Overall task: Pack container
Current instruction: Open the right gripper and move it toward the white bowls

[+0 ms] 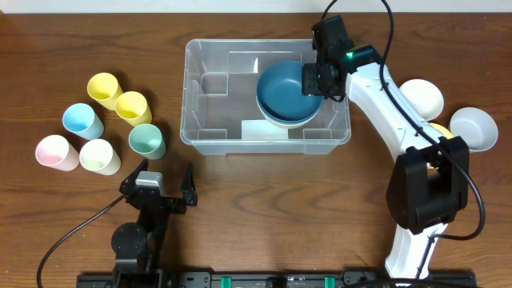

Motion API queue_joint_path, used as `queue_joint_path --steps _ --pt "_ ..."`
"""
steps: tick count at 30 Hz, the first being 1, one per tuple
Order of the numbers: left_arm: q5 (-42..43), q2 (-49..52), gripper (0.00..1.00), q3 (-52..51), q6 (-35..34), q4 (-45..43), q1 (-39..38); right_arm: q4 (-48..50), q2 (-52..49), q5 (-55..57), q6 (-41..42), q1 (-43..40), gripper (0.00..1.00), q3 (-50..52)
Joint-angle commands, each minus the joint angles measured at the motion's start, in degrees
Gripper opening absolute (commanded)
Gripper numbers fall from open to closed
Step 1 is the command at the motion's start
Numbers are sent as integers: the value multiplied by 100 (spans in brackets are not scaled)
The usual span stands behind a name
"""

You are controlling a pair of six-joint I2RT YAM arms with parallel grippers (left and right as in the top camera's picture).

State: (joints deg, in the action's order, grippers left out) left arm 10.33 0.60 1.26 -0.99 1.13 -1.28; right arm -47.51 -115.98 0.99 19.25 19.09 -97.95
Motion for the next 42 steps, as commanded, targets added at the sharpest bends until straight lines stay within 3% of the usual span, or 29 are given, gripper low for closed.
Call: queue_joint_path --steps 1,14,20,30,36,42 --pt "83 -33 98 -103 98 188 24 68 -15 50 -42 4 54 -9" --pt "81 -33 98 -103 98 188 24 -498 627 -46 -46 -236 58 -798" --pt "83 -33 98 -103 98 188 24 -872 1106 -39 323 -1126 66 -892" --pt "83 -33 98 -103 98 188 24 -1665 1086 -35 1224 -2876 81 -697" --pt "81 -33 98 -103 98 188 24 -1427 1086 -33 1287 -3338 78 -238" --pt "81 -33 98 -103 98 188 24 -638 1086 74 1292 -3373 68 726"
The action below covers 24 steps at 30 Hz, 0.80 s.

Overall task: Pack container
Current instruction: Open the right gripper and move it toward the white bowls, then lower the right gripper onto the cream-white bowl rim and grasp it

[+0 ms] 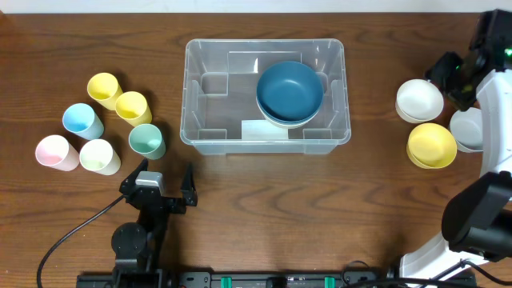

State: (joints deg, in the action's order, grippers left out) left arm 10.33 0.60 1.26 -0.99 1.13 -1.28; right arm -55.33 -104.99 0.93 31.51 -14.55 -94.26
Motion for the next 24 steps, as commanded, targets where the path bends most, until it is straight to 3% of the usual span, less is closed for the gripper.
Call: queue_joint_path --steps 1,7,24 --pt "83 -33 98 -103 98 188 24 326 -13 98 66 -13 67 553" --pt "83 -33 98 -103 98 188 24 1054 -13 352 170 -66 65 1344" --pt "81 -33 98 -103 98 188 24 2450 -13 575 101 -232 57 2297"
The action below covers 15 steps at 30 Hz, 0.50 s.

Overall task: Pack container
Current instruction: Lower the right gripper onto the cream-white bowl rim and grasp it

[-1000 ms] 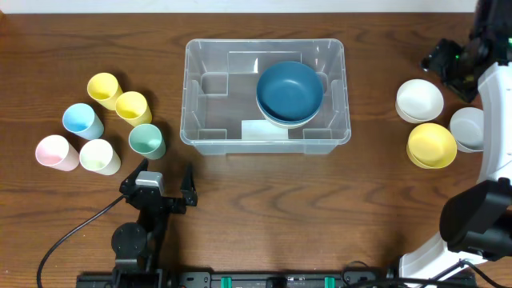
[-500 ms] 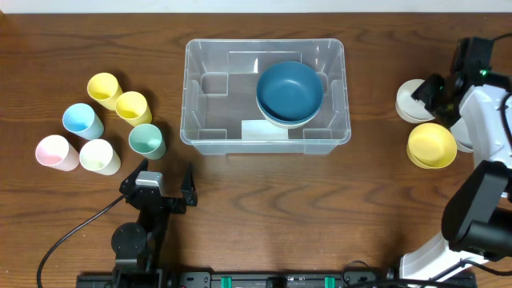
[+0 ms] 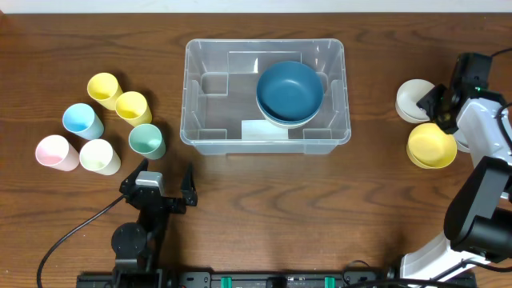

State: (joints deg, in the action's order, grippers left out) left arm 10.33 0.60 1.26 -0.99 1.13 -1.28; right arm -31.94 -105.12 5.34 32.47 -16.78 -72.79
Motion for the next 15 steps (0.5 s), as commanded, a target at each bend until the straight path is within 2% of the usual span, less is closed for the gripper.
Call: queue_joint_path --steps 1,15 --pt "83 -33 98 -103 98 188 24 197 0 133 4 -9 56 205" --pt "83 -33 98 -103 98 188 24 625 -59 435 -175 -11 51 363"
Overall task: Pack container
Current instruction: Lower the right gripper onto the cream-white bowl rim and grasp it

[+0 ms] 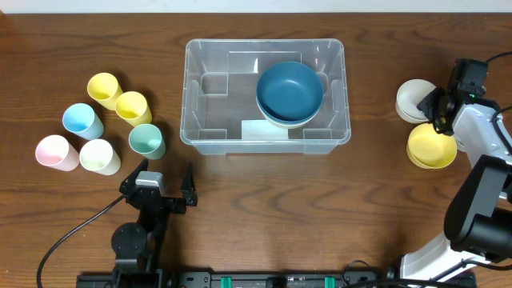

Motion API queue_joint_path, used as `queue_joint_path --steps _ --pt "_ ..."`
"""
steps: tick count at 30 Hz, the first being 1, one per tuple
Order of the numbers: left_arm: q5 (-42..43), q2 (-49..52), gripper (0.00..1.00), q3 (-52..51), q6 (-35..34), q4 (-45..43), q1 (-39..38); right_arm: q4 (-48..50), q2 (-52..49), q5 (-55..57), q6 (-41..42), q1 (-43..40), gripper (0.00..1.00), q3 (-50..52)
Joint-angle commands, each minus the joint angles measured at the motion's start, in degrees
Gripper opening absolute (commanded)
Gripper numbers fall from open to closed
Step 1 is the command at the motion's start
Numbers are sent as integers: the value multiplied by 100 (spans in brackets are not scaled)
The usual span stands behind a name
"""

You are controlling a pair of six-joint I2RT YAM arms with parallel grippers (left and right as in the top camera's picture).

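The clear plastic container (pixel 200 120) sits mid-table, and in its right half a dark blue bowl (pixel 290 90) is stacked on a pale bowl. To the right of it stand a white bowl (pixel 412 100) and a yellow bowl (pixel 430 148). My right gripper (pixel 439 114) hangs low between these two, at the white bowl's right rim, and its fingers look open with nothing in them. My left gripper (pixel 160 186) rests open near the front edge, holding nothing. The right arm hides the table behind it.
Several pastel cups stand at the left: two yellow cups (pixel 118 98), a blue cup (pixel 81 121), a pink cup (pixel 55 152), a cream cup (pixel 99 156) and a green cup (pixel 146 141). The left arm's base (pixel 132 240) is at the front left.
My right gripper has shifted slightly to the right and back, staying between the white and yellow bowls. The bowls, the cups and the left arm have not moved.
My right gripper was over the container's right half, at the dark blue bowl. Then it was far right, beyond the white bowl, with the blue bowl left in the container. After that it was low between the white and yellow bowls, where it still is.
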State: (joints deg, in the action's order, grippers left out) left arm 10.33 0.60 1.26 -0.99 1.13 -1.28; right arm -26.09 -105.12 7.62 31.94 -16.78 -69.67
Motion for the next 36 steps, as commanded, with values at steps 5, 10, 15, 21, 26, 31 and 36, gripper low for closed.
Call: queue_joint_path --steps 5,10,15,21,26,31,36 --pt "83 -33 98 -103 98 188 24 105 -304 201 -133 -9 50 52" --pt "83 -33 98 -103 98 188 24 190 -442 203 -136 -9 49 52" --pt "83 -33 98 -103 98 188 24 302 -442 205 -136 -11 31 50" --pt "83 -33 98 -103 98 188 24 343 -442 205 -136 -9 10 52" --pt "83 -33 98 -103 98 188 24 348 -442 205 -136 -11 1 50" --pt "81 -33 98 -103 98 188 24 400 -426 133 -140 -11 1 -9" --pt "83 -33 98 -103 98 188 24 308 -219 -208 -203 -9 1 -273"
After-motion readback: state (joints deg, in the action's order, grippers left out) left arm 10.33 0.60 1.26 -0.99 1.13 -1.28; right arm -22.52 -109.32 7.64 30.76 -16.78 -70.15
